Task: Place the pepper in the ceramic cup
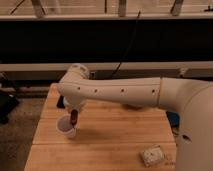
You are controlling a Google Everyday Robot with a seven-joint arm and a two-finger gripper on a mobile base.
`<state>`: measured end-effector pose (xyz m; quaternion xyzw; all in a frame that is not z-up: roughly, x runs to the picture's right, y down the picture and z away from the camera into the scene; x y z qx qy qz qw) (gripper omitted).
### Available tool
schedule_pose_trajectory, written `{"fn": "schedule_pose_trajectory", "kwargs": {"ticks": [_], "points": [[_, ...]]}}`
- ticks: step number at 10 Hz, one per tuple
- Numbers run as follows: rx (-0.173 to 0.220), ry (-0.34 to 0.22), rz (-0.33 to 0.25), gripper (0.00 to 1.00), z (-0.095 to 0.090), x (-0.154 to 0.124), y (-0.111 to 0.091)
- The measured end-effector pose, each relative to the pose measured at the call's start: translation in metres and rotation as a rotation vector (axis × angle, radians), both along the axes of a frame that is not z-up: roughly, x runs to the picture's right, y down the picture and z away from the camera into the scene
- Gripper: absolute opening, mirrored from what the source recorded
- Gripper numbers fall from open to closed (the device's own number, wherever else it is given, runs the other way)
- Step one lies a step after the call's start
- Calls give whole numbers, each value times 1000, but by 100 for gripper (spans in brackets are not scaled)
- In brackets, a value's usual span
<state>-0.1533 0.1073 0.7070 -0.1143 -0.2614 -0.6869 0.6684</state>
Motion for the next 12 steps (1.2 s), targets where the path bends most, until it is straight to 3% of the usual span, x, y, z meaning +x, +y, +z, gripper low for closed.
{"fn": "schedule_pose_trajectory", "kwargs": {"ticks": [8,10,12], "points": [[-14,-54,-53,2,0,-27,15],[-16,-69,-63,18,0,-36,20],[-10,-74,-60,39,1,-41,20]]}}
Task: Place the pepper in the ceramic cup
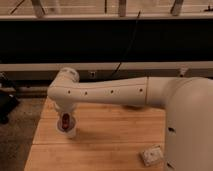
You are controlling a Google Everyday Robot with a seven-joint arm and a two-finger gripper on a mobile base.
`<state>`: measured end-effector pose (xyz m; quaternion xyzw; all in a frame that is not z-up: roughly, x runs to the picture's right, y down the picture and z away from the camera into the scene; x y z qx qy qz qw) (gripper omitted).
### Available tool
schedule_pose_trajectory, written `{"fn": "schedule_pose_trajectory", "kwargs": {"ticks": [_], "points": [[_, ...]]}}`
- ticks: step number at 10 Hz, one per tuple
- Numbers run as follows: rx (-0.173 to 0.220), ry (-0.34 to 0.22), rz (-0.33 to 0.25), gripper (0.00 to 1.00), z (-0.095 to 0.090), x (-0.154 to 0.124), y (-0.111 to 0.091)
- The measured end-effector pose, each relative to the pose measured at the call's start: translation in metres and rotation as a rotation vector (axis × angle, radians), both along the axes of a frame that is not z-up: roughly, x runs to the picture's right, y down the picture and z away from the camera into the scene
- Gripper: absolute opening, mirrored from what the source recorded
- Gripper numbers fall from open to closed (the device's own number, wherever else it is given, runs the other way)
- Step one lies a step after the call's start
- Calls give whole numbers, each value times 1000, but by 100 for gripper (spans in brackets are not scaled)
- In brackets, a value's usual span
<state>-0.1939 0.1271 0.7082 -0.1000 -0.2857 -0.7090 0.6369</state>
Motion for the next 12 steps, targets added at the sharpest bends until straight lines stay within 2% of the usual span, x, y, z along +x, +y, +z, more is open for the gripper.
{"fn": "schedule_pose_trajectory", "kwargs": {"ticks": [1,3,4,8,12], "points": [[2,-1,2,47,0,-2,0],[16,-2,10,70,3,-7,-3],[22,-1,13,77,4,-8,-5],[43,7,12,80,9,-7,-10],[49,29,15,80,11,9,-10]]}}
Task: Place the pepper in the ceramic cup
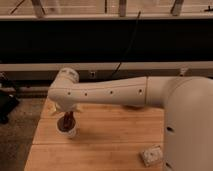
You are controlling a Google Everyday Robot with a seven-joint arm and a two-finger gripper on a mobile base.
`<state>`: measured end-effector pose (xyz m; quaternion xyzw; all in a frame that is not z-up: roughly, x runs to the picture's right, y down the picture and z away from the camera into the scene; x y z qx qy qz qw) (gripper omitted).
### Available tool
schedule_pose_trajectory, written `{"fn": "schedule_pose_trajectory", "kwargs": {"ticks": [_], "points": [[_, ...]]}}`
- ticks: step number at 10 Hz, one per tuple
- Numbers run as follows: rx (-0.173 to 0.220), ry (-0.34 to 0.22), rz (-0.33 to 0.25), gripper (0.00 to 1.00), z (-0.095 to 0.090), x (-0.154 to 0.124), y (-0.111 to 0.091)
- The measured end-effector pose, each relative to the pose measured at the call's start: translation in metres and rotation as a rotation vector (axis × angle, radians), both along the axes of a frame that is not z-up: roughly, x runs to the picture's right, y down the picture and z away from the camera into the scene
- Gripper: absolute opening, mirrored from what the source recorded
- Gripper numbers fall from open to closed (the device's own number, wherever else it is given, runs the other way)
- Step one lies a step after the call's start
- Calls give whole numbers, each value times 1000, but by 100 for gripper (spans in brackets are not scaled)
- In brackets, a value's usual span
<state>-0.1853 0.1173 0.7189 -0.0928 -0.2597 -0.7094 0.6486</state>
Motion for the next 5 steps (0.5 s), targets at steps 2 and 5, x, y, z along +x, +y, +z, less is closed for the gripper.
{"fn": "schedule_pose_trajectory", "kwargs": {"ticks": [2,5], "points": [[2,19,17,80,2,12,-1],[11,46,48,80,4,26,-5]]}}
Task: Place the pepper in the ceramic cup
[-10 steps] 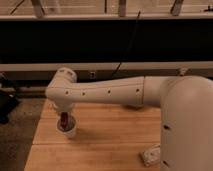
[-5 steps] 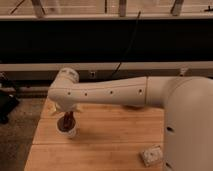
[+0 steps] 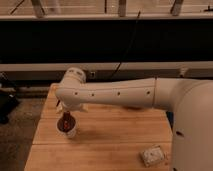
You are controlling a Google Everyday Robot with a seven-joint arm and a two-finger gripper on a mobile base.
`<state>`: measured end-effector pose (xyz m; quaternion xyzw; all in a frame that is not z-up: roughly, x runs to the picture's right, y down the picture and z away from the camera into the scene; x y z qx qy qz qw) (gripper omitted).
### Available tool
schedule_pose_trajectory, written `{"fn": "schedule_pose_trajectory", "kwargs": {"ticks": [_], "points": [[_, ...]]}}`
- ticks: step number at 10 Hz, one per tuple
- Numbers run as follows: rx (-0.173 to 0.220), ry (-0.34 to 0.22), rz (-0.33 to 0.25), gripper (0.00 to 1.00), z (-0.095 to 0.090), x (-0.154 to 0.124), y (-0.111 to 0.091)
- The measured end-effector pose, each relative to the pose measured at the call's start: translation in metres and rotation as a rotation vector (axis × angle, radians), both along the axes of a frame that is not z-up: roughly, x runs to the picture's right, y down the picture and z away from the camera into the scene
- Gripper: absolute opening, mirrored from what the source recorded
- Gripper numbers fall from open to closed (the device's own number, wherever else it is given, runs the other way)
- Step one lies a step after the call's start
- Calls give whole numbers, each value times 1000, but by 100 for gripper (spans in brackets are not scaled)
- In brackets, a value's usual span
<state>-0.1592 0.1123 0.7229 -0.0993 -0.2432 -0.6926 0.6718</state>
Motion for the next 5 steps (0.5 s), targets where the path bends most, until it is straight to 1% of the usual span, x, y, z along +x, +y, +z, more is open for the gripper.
{"fn": "schedule_pose_trajectory", "kwargs": {"ticks": [2,4,5], "points": [[1,25,7,80,1,6,0],[1,37,10,80,-1,11,0],[2,40,10,76,-2,12,0]]}}
